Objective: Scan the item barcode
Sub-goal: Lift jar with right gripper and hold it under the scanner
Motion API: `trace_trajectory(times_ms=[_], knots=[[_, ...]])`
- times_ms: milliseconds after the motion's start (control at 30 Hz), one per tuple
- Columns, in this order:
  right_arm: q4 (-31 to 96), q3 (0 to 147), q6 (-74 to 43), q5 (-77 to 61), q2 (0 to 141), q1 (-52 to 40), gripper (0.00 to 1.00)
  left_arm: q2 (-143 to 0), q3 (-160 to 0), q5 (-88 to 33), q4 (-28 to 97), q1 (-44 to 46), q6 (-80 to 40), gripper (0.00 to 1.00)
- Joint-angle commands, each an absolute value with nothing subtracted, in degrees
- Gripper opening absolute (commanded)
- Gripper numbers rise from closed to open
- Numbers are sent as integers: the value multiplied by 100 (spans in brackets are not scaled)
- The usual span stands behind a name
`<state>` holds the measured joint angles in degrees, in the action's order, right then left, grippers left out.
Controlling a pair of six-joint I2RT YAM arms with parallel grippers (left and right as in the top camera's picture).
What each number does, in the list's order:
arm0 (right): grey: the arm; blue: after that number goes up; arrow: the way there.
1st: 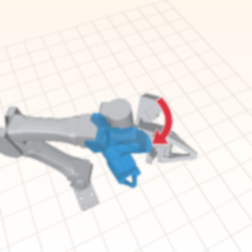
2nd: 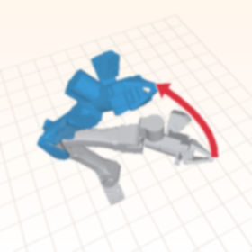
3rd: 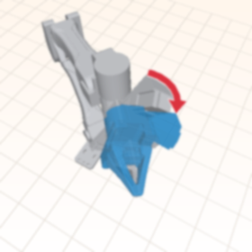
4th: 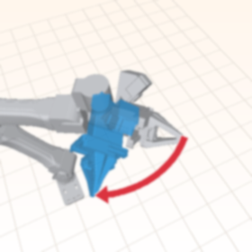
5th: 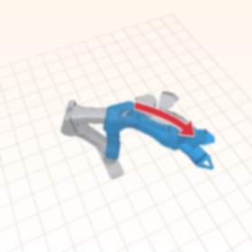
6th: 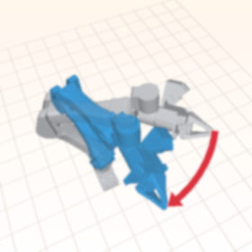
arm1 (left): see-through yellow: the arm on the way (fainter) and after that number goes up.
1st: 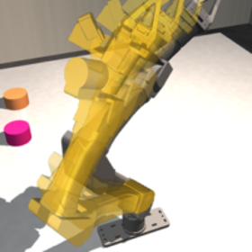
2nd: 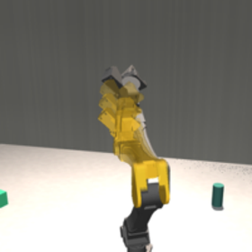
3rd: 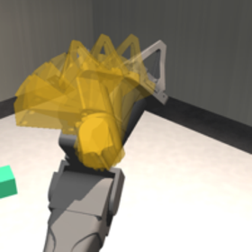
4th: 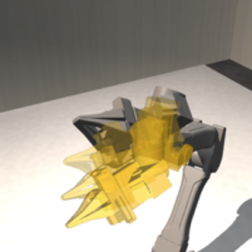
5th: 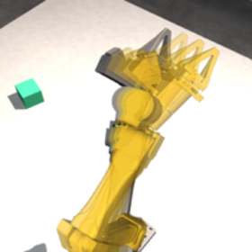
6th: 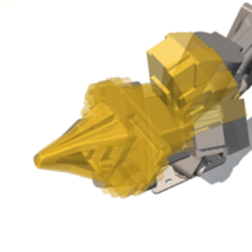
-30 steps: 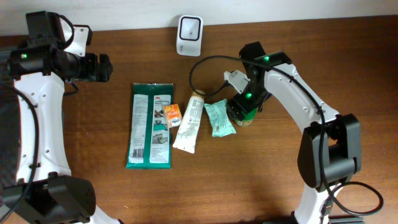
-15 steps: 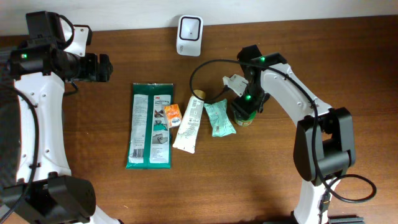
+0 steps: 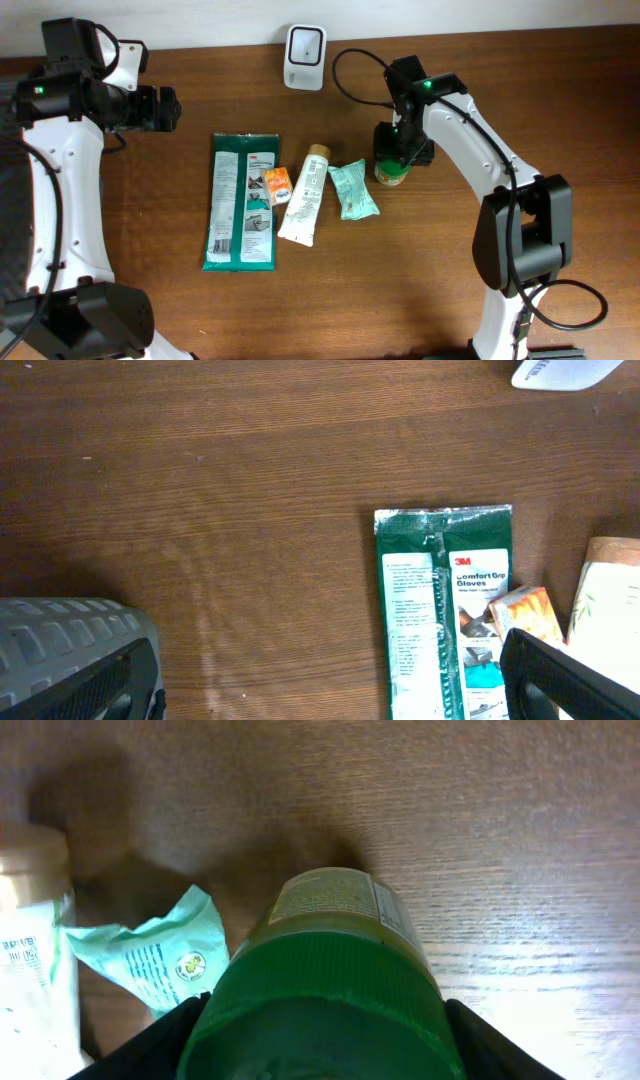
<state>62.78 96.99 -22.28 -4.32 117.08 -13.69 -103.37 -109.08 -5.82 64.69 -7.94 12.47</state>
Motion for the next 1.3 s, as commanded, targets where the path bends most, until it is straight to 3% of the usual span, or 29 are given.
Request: trace_trajectory(times_ms=[0,133,267,500,867,1067,1267], knots=[[6259,9769,-2458,-401,11749,-1347,81,-10219,-10945,-644,6464,-805,1319,99],[6263,9767,-1559,-405,11749,-1347,99,-10219,-10945,-644,6464,-805,1319,99],[6276,9767,-589,-403,11749,-1347,99,-10219,-10945,-644,6464,-805,1319,99],[6283,9767,-320,-381,11933,-1345,89,-10219,-10945,-644,6464,-805,1319,99],[6302,9828,-346,-746,11994,-1116,58,-10219,-10945,-644,6464,-805,1319,99],[6976,10506,-311,-2058,11928,-1085,52,-10219,-10945,-644,6464,-805,1319,99],[7693,11319,1048,-4630,11797,-1083,52,-10219,-10945,-644,6464,-805,1319,99]])
